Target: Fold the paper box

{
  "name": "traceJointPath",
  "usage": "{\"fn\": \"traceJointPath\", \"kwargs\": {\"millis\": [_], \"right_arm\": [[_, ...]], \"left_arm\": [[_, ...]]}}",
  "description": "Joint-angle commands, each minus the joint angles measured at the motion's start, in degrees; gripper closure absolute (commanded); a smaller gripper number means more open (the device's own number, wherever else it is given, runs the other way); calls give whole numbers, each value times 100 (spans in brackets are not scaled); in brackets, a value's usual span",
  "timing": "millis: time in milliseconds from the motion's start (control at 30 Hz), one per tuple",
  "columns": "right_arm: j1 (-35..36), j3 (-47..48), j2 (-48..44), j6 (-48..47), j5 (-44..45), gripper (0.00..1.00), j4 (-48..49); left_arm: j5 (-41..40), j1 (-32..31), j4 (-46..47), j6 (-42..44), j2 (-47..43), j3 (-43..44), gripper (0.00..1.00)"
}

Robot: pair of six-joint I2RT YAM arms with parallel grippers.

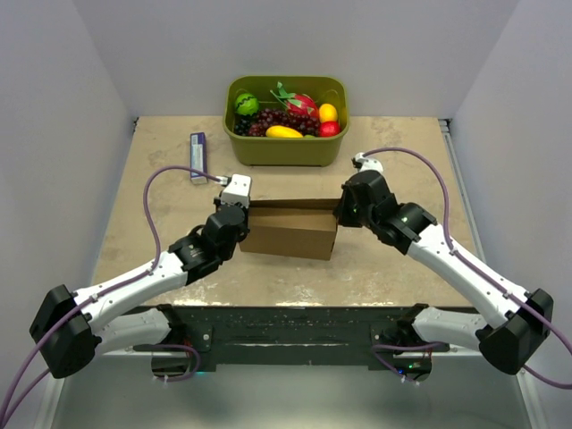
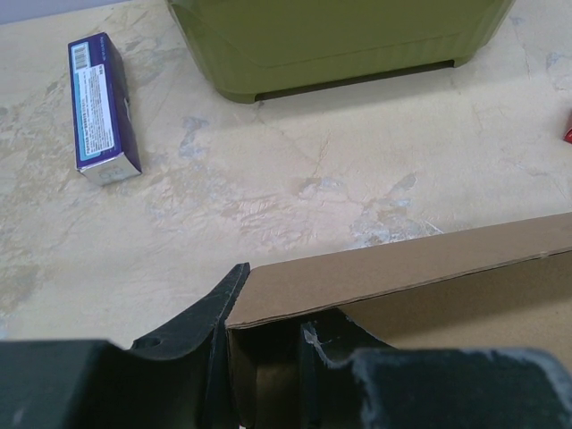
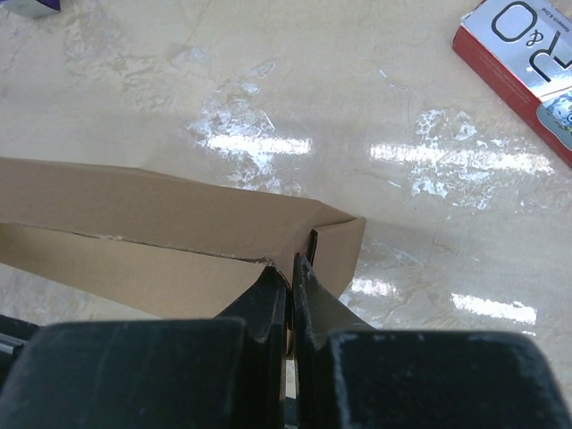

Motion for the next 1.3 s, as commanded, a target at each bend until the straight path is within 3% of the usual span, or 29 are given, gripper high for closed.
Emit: {"fn": "traceJointPath", "kwargs": {"millis": [0, 467, 1267], "right_arm": [[254, -234, -101, 145, -210, 100, -192], [272, -938, -208, 268, -8, 100, -87], [325, -657, -67, 541, 941, 100, -1607]], "left_arm": [[669, -191, -755, -78, 186, -169, 92], [722, -191, -702, -78, 54, -196, 92], [652, -191, -772, -61, -175, -266, 91]]}}
